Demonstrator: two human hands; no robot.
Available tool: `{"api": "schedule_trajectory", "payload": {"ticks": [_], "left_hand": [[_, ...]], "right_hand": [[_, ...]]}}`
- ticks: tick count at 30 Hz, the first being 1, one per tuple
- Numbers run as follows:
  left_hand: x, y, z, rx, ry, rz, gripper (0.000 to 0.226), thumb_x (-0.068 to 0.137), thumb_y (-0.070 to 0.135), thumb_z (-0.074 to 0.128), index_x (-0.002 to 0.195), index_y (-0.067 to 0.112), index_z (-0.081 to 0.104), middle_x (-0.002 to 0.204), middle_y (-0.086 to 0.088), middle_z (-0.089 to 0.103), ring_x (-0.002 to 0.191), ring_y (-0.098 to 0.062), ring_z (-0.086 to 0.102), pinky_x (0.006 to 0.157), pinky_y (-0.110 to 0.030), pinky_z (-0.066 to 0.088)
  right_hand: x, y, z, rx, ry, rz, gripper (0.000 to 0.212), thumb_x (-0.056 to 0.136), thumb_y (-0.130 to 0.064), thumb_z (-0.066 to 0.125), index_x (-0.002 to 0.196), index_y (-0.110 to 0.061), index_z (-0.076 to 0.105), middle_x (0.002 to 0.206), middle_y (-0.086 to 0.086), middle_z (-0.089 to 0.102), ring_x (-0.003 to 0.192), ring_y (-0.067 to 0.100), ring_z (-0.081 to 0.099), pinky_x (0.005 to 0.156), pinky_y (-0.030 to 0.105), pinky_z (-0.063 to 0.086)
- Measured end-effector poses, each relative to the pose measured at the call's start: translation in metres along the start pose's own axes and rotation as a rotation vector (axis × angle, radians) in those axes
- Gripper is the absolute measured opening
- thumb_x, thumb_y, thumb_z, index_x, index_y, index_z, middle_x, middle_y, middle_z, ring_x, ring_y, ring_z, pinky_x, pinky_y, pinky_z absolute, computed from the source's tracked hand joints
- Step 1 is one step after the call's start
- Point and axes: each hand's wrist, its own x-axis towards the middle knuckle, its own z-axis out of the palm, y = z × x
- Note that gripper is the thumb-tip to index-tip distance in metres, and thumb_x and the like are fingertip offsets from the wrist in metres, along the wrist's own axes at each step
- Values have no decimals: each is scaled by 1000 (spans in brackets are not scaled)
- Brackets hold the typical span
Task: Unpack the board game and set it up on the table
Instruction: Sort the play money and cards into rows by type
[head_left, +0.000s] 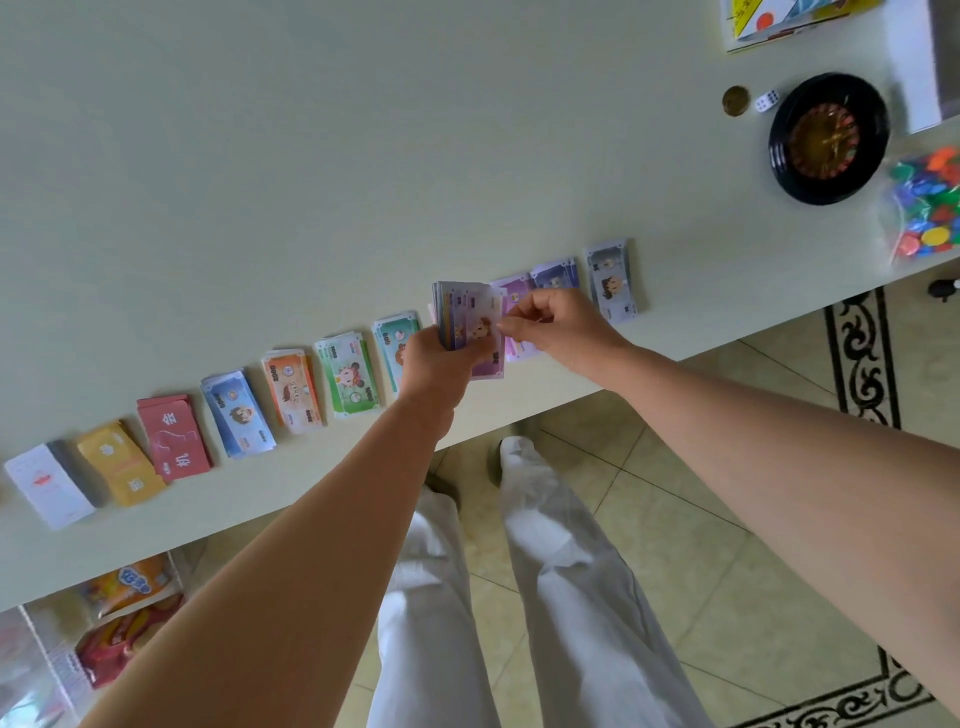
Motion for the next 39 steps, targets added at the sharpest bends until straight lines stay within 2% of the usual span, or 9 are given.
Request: {"api": "schedule_trajectory", "payload": {"ticks": [5,12,16,20,24,28,32,35,39], "left_hand": [[1,0,12,-40,-32,-45,14,94,12,54,86,21,59,88,-2,69,93,-24,68,88,-37,55],[13,-11,6,130,173,22,9,95,15,55,99,12,62,101,-12,66,92,-28,65,63,-24,52],[12,-8,6,143,184,50,19,91,13,61,76,21,55,91,-12,67,86,-28,66,73,-39,56],[11,-3,13,115,142,36,7,88,13,66,85,18,61,94,-13,71,84,-29,70,71,-38,59],[6,6,26,46,125,49,17,86,13,69,100,13,61,87,-5,70,72,-16,70,54,-15,53],[1,11,38,8,54,45,13,87,11,68,97,17,62,85,-3,69,72,-15,69,62,-20,57],[1,11,48,23,40,14,11,91,8,57,97,17,58,98,-7,65,96,-25,65,83,-36,57],[2,11,52,55,36,7,14,92,8,56,103,16,55,94,-2,62,99,-25,62,85,-36,56],[3,14,58,6,10,3,12,89,11,63,87,22,58,86,1,65,95,-26,67,89,-41,55]], "right_hand": [[11,14,-16,-167,110,8,14,87,-21,69,82,-8,69,65,-8,58,60,5,53,63,23,42],[29,18,-7,-424,290,17,16,84,-19,70,73,-7,71,70,2,68,62,12,58,61,25,43],[30,21,-2,-477,336,42,21,85,-19,69,68,-7,66,70,8,69,64,19,63,58,28,46],[23,17,-4,-305,296,-48,27,86,-26,69,69,-6,63,60,0,61,56,8,57,56,23,42],[6,8,-12,-42,69,-58,25,88,-32,66,84,-7,66,69,-4,60,58,-5,52,60,9,41],[5,19,-26,6,70,17,22,85,-25,71,89,-4,68,76,5,63,68,11,55,67,22,46],[4,30,-45,-33,135,42,23,85,-21,72,86,1,69,70,8,61,61,12,51,63,23,44],[5,33,-58,-85,117,25,24,88,-21,68,86,3,70,65,8,61,59,13,53,61,26,46],[9,32,-59,-117,31,-35,24,91,-19,64,83,3,68,78,22,64,70,28,56,71,36,47]]}}
